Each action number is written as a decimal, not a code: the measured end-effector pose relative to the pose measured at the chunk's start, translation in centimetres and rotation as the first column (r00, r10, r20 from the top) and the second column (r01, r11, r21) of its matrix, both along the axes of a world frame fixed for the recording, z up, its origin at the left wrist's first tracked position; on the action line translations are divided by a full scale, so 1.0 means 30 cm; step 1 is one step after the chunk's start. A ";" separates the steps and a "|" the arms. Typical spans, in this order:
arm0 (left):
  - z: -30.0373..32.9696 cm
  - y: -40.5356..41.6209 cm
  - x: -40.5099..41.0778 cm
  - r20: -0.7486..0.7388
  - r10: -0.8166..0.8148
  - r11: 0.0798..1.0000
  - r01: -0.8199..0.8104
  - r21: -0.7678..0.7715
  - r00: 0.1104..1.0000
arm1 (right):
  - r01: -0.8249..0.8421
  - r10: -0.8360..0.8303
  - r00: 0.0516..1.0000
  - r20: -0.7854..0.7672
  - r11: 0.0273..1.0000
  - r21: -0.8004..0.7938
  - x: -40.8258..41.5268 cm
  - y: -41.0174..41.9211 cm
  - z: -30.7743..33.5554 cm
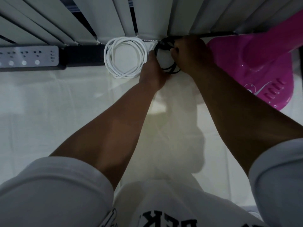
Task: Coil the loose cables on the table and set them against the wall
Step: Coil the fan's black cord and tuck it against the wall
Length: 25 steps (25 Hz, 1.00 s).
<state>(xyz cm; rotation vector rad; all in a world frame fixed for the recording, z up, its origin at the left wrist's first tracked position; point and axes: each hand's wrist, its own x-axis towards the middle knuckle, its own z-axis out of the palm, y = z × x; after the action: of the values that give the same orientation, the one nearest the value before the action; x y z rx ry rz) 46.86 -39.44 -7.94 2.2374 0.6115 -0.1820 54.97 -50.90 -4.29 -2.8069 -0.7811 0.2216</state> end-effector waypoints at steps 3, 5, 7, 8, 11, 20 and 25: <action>-0.009 -0.004 -0.005 0.025 0.008 1.000 -0.008 -0.001 1.000 | 0.074 -0.074 0.997 0.004 0.997 -0.015 0.004 -0.011 -0.018; -0.015 -0.007 -0.009 0.045 0.001 1.000 -0.001 0.000 0.999 | 0.134 -0.134 0.991 -0.004 0.991 -0.023 0.008 -0.012 -0.027; -0.017 -0.006 -0.008 0.058 -0.013 1.000 0.014 -0.028 0.998 | 0.146 -0.146 0.989 0.009 0.989 -0.033 0.000 -0.005 -0.034; -0.018 -0.004 -0.009 0.070 -0.015 0.999 0.018 -0.051 0.997 | 0.137 -0.137 0.990 0.018 0.990 -0.037 -0.007 -0.001 -0.037; -0.021 0.002 -0.015 0.118 0.005 0.996 0.005 -0.088 0.993 | 0.102 -0.101 0.994 0.044 0.995 -0.022 -0.035 0.000 -0.047; -0.021 0.000 -0.018 0.137 -0.002 0.997 0.013 -0.078 0.991 | 0.240 -0.239 0.971 -0.021 0.969 0.053 -0.049 0.031 -0.094; -0.002 -0.008 -0.037 0.204 0.042 0.995 -0.022 -0.100 0.978 | 0.229 -0.220 0.973 -0.075 0.961 0.155 -0.055 -0.018 -0.089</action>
<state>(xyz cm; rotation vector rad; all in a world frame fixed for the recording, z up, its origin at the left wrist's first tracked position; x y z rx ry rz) 45.75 -39.70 -8.00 2.1175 0.5151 0.0361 53.32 -51.45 -6.97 -2.6909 -0.4402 0.1896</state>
